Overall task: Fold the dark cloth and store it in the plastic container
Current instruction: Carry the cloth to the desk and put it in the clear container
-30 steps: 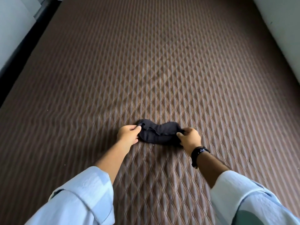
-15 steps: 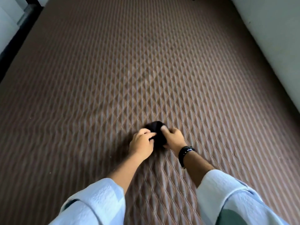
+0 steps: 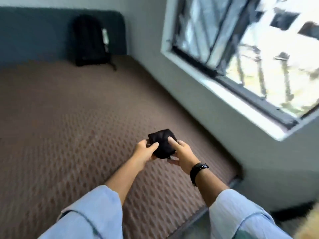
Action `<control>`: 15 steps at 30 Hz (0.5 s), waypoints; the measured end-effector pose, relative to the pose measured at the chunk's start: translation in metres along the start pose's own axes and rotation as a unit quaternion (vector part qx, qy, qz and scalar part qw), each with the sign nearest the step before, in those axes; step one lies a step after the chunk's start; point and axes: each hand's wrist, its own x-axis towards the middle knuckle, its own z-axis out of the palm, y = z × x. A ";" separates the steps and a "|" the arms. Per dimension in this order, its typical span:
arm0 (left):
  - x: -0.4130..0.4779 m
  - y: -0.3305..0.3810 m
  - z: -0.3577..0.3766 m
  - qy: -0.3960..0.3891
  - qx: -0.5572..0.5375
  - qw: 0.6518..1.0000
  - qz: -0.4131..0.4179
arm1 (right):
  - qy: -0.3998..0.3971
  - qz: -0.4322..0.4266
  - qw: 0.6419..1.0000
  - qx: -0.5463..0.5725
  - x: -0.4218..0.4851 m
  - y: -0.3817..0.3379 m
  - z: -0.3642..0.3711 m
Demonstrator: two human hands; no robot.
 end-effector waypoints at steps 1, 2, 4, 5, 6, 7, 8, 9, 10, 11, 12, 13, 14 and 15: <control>-0.018 0.019 0.027 -0.049 0.029 0.998 0.016 | 0.042 -0.025 0.999 0.008 -0.027 -0.022 -0.028; -0.036 0.035 0.054 -0.093 0.056 0.993 0.035 | 0.085 -0.047 0.995 0.007 -0.054 -0.041 -0.056; -0.072 0.061 0.105 -0.169 0.088 0.979 0.066 | 0.152 -0.076 0.985 -0.012 -0.108 -0.070 -0.109; -0.094 0.071 0.134 -0.205 0.099 0.971 0.070 | 0.187 -0.089 0.978 -0.019 -0.140 -0.078 -0.137; -0.116 0.077 0.163 -0.239 0.112 0.962 0.069 | 0.218 -0.095 0.971 -0.022 -0.172 -0.083 -0.165; -0.138 0.081 0.192 -0.270 0.128 0.952 0.064 | 0.249 -0.094 0.964 -0.014 -0.206 -0.085 -0.190; -0.157 0.083 0.216 -0.297 0.141 0.942 0.059 | 0.272 -0.082 0.959 0.003 -0.235 -0.086 -0.209; -0.180 0.082 0.244 -0.329 0.153 0.930 0.055 | 0.301 -0.068 0.951 0.022 -0.270 -0.082 -0.229; -0.203 0.079 0.270 -0.357 0.164 0.918 0.053 | 0.330 -0.058 0.941 0.039 -0.302 -0.076 -0.248; -0.227 0.075 0.295 -0.384 0.179 0.904 0.054 | 0.363 -0.050 0.929 0.058 -0.333 -0.068 -0.265; -0.253 0.069 0.320 -0.408 0.194 0.890 0.057 | 0.398 -0.043 0.913 0.077 -0.363 -0.059 -0.281; -0.273 0.063 0.340 -0.424 0.207 0.880 0.061 | 0.426 -0.035 0.899 0.094 -0.388 -0.050 -0.293; -0.298 0.054 0.361 -0.441 0.223 0.867 0.066 | 0.455 -0.021 0.884 0.110 -0.415 -0.039 -0.306; -0.320 0.045 0.379 -0.457 0.240 0.853 0.074 | 0.475 -0.011 0.871 0.127 -0.440 -0.030 -0.317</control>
